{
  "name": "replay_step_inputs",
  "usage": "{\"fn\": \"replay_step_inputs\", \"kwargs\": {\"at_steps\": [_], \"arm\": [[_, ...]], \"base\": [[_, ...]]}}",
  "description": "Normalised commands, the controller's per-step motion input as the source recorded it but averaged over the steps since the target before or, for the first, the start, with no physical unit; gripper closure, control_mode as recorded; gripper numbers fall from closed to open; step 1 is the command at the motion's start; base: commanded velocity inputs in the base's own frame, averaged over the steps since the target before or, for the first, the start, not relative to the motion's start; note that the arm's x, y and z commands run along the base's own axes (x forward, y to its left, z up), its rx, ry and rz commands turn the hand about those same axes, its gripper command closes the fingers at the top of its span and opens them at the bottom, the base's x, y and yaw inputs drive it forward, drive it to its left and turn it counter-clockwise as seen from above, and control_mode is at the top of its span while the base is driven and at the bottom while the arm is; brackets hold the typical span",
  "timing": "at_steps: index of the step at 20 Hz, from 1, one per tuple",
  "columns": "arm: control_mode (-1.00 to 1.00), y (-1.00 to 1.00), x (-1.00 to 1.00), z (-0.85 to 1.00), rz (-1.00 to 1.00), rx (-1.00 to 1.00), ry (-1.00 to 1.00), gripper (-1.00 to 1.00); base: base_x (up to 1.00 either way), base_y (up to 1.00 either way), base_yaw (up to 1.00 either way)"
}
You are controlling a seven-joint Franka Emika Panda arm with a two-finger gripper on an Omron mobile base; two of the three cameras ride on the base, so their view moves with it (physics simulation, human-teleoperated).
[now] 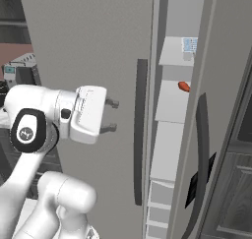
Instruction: Open the freezer door, pick up the ice cube tray from the freezer, and place it on the dining counter.
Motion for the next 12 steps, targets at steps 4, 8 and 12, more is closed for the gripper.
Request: {"fn": "replay_step_inputs", "kwargs": {"at_steps": [4, 8, 12], "arm": [[-1.0, -0.14, 0.3, 0.0, -0.04, 0.0, -0.07, -1.0], [-1.0, -0.19, 0.28, -0.01, -0.01, 0.0, -0.05, -1.0], [-1.0, -0.31, 0.16, -0.03, -0.01, 0.0, -0.01, -1.0]], "base": [[0.0, 0.0, 0.0], [0.0, 0.0, 0.0], [0.0, 0.0, 0.0]]}}
